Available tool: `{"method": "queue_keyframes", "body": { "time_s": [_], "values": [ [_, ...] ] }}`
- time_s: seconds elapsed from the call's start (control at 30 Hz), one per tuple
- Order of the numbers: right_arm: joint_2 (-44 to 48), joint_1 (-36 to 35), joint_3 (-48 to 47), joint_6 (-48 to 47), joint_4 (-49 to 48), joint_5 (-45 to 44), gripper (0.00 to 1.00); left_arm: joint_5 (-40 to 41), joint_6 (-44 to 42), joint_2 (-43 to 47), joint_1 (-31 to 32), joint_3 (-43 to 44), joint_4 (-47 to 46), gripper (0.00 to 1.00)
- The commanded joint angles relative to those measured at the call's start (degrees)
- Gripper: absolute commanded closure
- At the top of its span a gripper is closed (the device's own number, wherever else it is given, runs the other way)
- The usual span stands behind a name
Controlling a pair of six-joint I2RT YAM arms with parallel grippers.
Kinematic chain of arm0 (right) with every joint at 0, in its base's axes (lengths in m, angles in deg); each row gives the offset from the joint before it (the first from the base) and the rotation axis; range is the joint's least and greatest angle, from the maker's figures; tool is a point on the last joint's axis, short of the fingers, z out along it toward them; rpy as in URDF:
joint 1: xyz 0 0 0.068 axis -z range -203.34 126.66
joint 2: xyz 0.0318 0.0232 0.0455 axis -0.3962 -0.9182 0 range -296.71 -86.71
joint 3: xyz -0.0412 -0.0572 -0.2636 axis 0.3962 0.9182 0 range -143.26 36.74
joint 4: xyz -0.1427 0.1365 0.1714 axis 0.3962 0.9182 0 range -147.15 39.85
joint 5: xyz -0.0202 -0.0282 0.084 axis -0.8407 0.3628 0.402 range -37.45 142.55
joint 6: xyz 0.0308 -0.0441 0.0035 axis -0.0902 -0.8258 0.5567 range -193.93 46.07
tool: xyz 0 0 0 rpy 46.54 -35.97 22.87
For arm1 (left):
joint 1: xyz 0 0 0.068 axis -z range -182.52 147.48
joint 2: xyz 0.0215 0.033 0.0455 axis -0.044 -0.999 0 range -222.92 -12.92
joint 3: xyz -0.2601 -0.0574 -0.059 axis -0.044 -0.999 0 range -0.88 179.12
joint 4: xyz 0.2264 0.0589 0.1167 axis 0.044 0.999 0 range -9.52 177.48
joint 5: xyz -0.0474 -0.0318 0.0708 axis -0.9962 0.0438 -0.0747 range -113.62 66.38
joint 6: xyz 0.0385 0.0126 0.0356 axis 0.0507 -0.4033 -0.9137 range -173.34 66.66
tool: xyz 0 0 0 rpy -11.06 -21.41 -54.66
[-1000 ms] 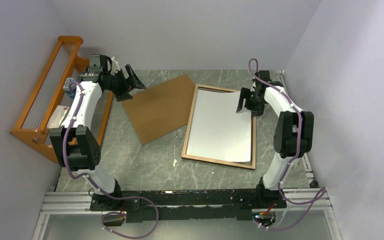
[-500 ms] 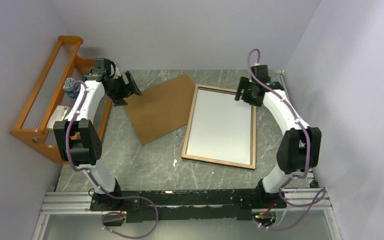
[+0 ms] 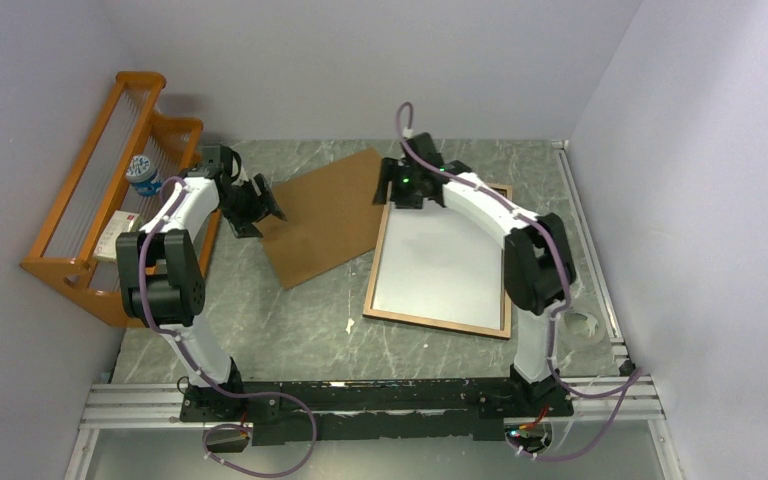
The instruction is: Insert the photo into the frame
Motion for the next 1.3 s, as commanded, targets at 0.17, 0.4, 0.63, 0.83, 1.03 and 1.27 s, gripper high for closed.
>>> {"method": "queue_keyframes", "body": {
  "time_s": [0.17, 0.4, 0.63, 0.83, 1.03, 1.27],
  "values": [
    [-7.6, -5.1, -3.1, 16.8, -4.4, 7.0, 0.39, 1.2, -6.0, -10.1, 0.2, 13.2, -6.1, 0.16],
    [-5.7, -7.0, 0.3, 28.9, -2.3, 1.2, 0.31, 2.7, -16.2, -23.9, 0.2, 29.9, -9.9, 0.06],
    [-8.3, -8.0, -1.5, 36.8, 3.3, 1.6, 0.29, 2.5, -22.6, -35.0, 0.2, 41.5, -10.5, 0.06],
    [-10.4, -8.3, -3.3, 40.6, 5.2, 1.8, 0.28, 3.5, -24.4, -36.5, 0.1, 40.2, -9.8, 0.09],
    [-13.2, -8.8, -6.9, 43.3, 10.7, -3.8, 0.31, 4.7, -25.5, -32.2, 0.1, 29.6, -12.3, 0.15],
    [-15.1, -9.3, -7.7, 44.4, 14.7, -6.3, 0.32, 5.0, -25.8, -27.1, 0.1, 20.7, -10.5, 0.18]
  ]
}}
